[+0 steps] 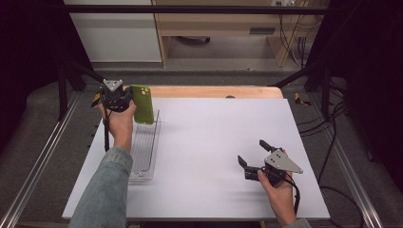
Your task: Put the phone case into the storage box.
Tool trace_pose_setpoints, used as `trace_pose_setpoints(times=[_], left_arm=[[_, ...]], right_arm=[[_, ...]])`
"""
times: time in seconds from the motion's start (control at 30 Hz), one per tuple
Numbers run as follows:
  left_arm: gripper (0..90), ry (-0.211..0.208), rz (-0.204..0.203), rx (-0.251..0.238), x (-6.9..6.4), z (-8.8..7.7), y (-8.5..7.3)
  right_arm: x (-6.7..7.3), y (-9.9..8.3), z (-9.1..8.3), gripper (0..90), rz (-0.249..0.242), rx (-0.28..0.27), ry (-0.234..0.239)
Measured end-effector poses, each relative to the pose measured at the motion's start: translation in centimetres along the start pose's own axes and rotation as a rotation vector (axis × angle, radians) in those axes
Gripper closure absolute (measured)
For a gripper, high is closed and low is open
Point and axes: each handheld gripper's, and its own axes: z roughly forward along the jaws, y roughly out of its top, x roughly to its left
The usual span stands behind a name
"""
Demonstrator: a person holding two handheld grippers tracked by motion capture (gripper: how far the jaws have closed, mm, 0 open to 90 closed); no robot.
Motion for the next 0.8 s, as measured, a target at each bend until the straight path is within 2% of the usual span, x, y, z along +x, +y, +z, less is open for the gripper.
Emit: trace_pose_setpoints(times=[0.37,0.53,0.8], left_arm=[[87.6,0.002,0.013,0.018,-0.21,0.34,-0.21],[87.6,-0.003,-0.008,0.01,-0.17,0.53,-0.38],[87.6,0.0,-0.001,0.018,-0.26,0.56,-0.45]], right_arm=[[0.0,-0.03,0.03,5.1,0.002,0.003,0.008],[0.05,-0.1,0.14,5.0,0.002,0.011,0.015],[0.11,-0.13,0.13,5.0,0.004,0.013,0.014]])
